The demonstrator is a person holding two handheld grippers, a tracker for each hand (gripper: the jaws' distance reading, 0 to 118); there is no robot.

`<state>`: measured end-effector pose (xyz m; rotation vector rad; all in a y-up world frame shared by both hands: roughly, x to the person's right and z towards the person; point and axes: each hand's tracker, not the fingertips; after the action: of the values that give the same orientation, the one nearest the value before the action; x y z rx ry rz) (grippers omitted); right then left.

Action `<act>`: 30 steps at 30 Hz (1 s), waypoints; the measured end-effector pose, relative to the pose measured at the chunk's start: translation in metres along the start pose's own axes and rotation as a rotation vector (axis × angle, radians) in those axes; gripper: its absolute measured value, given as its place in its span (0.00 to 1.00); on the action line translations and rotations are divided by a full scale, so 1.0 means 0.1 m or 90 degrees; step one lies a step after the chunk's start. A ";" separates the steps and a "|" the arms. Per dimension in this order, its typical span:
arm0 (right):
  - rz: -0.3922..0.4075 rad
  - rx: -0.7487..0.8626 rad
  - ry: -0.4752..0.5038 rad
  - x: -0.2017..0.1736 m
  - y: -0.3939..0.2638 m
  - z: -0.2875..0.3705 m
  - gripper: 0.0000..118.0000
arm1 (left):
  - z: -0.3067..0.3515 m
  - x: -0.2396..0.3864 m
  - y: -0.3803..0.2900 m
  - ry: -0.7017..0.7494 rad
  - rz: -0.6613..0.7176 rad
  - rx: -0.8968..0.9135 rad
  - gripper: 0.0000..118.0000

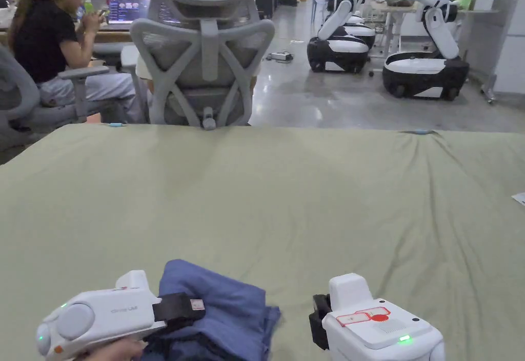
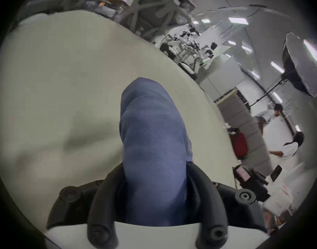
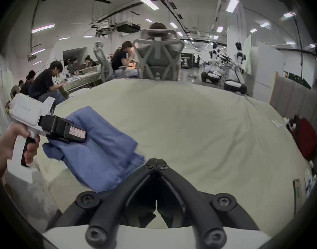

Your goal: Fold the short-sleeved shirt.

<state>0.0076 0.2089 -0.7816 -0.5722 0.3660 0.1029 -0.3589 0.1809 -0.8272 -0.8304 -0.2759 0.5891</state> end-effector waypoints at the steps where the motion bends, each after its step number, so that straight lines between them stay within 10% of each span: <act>1: 0.004 0.004 0.004 -0.12 0.04 -0.04 0.00 | 0.13 -0.15 0.10 0.010 0.013 0.007 0.31; 14: 0.034 0.011 0.053 -0.95 0.45 -0.41 0.00 | 0.61 -1.42 0.61 0.053 0.083 -0.009 0.33; 19: 0.049 0.008 0.065 -1.05 0.53 -0.44 0.00 | 0.80 -1.35 0.59 0.117 0.059 0.035 0.78; 21: 0.051 0.006 0.068 -1.05 0.53 -0.43 0.00 | 1.04 -1.33 0.65 0.192 0.033 0.083 0.81; 23: 0.051 0.007 0.072 -1.04 0.52 -0.42 0.00 | 1.32 -1.28 0.71 0.284 0.029 0.138 0.72; 25: 0.049 0.008 0.072 -1.02 0.50 -0.40 0.00 | 1.49 -1.15 0.68 0.332 0.008 0.173 0.33; 30: 0.033 0.022 0.060 -0.87 0.52 -0.24 0.00 | 1.38 -0.55 0.42 0.357 -0.111 0.202 0.02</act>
<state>-0.0912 0.2396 -0.7954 -0.5346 0.4736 0.1201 -0.4814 0.2549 -0.7699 -0.6247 0.2517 0.2109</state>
